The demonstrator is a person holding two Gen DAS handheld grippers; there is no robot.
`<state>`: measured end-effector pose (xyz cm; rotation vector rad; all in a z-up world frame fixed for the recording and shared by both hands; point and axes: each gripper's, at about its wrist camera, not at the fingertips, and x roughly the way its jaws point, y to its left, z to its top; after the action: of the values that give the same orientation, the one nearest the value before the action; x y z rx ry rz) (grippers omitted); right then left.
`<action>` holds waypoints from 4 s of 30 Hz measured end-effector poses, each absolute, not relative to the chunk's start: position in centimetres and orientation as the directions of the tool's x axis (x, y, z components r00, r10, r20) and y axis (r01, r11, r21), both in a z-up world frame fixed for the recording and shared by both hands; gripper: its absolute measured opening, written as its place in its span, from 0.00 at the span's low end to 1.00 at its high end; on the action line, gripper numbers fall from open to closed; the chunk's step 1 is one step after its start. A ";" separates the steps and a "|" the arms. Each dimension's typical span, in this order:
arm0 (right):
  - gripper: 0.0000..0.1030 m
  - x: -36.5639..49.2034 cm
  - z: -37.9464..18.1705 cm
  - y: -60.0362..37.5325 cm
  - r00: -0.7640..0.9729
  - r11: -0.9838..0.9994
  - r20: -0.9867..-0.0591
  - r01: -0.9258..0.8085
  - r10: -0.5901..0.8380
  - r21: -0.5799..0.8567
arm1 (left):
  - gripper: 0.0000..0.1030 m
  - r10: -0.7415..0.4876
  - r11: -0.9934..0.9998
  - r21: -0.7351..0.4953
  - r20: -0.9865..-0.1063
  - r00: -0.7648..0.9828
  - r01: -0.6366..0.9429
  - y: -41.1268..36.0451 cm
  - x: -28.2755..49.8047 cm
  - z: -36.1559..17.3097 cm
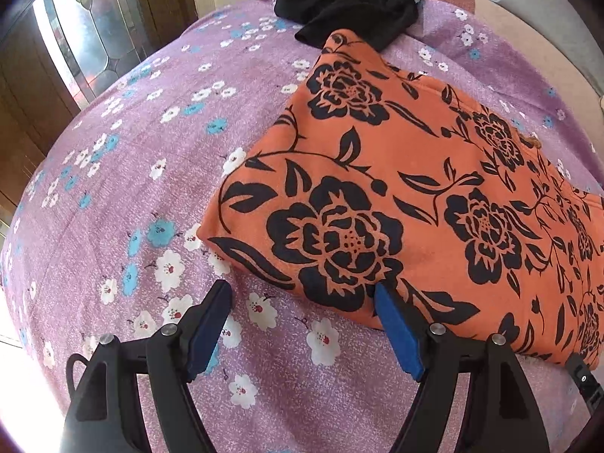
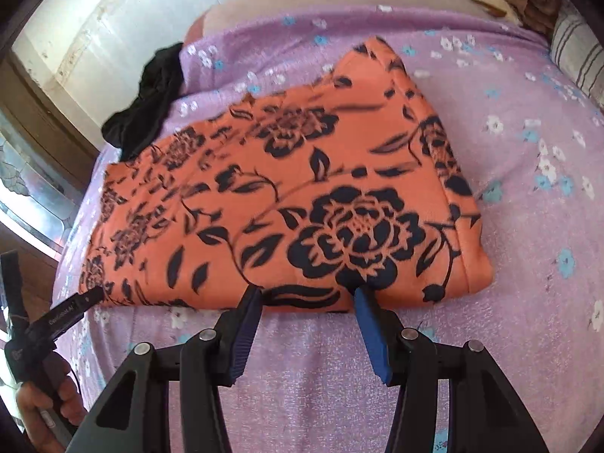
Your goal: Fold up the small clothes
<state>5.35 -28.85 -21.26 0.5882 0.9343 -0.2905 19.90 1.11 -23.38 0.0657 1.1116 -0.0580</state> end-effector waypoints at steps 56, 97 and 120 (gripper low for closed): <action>0.62 4.4 -24.5 -36.6 0.843 0.308 -0.481 0.403 0.241 0.862 | 0.51 -0.521 0.815 -0.579 -0.730 0.442 0.004 3.8 24.1 -25.1; 0.15 5.8 -17.5 -31.7 0.797 0.748 -0.590 0.471 -0.133 0.468 | 0.18 -0.498 0.833 -0.552 -0.713 0.494 0.043 3.4 23.1 -22.0; 0.32 -13.6 -17.7 -31.4 0.632 0.545 -0.770 0.679 -0.092 0.492 | 0.30 -0.511 0.814 -0.574 -0.780 0.362 -0.088 9.0 14.7 -24.2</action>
<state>-13.59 -31.36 -17.67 0.8836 0.7621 -0.5135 14.67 9.01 -24.23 -0.5902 1.1854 -0.2941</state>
